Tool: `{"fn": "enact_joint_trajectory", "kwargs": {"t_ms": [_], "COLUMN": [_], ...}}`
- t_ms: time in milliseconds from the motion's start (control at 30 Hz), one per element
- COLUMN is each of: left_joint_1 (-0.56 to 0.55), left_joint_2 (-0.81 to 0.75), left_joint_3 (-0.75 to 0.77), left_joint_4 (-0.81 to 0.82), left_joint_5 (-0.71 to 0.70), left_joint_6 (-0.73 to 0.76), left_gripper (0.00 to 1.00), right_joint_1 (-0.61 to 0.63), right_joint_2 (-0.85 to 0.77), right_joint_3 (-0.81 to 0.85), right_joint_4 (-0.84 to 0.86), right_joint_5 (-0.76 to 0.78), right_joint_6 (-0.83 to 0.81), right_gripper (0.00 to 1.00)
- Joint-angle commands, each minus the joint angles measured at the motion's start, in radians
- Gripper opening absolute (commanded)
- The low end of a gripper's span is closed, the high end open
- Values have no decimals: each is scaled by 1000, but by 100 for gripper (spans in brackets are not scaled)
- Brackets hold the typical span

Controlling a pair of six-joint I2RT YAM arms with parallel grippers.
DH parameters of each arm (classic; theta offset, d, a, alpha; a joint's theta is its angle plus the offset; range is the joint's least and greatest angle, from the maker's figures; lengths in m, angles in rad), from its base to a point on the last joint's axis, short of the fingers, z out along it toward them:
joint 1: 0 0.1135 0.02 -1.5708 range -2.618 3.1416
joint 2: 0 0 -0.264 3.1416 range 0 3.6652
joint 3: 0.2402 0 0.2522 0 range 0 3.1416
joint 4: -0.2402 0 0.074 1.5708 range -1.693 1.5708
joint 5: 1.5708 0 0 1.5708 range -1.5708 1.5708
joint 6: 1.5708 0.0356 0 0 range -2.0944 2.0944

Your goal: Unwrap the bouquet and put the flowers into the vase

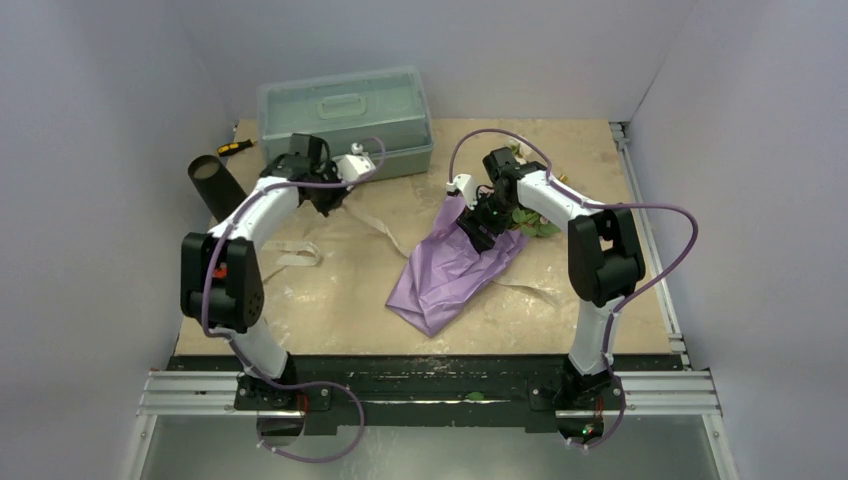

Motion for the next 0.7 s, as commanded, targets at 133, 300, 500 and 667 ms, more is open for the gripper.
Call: {"fn": "enact_joint_trajectory", "kwargs": {"t_ms": [133,300,500,667], "left_joint_1": [148,233,307,360], "left_joint_2": [-197,-251,-342,-348], "left_joint_3": [173,245,287,374], "left_joint_4": [43,140,269,252], "left_joint_5": [100,127,148,84], "left_joint_6": [-184,-359,-528,-605], "left_gripper": [0,0,0,0], "right_joint_1": [-8,-8,-8,-8], "right_joint_2": [1,8,5,7], "right_joint_3": [10,16,16,22], "right_joint_4": [5,7,9,7], "right_joint_5": [-1,3,6,3], "right_joint_6": [-11,-11,-15,-17], "right_gripper": [71,70,70,70]}}
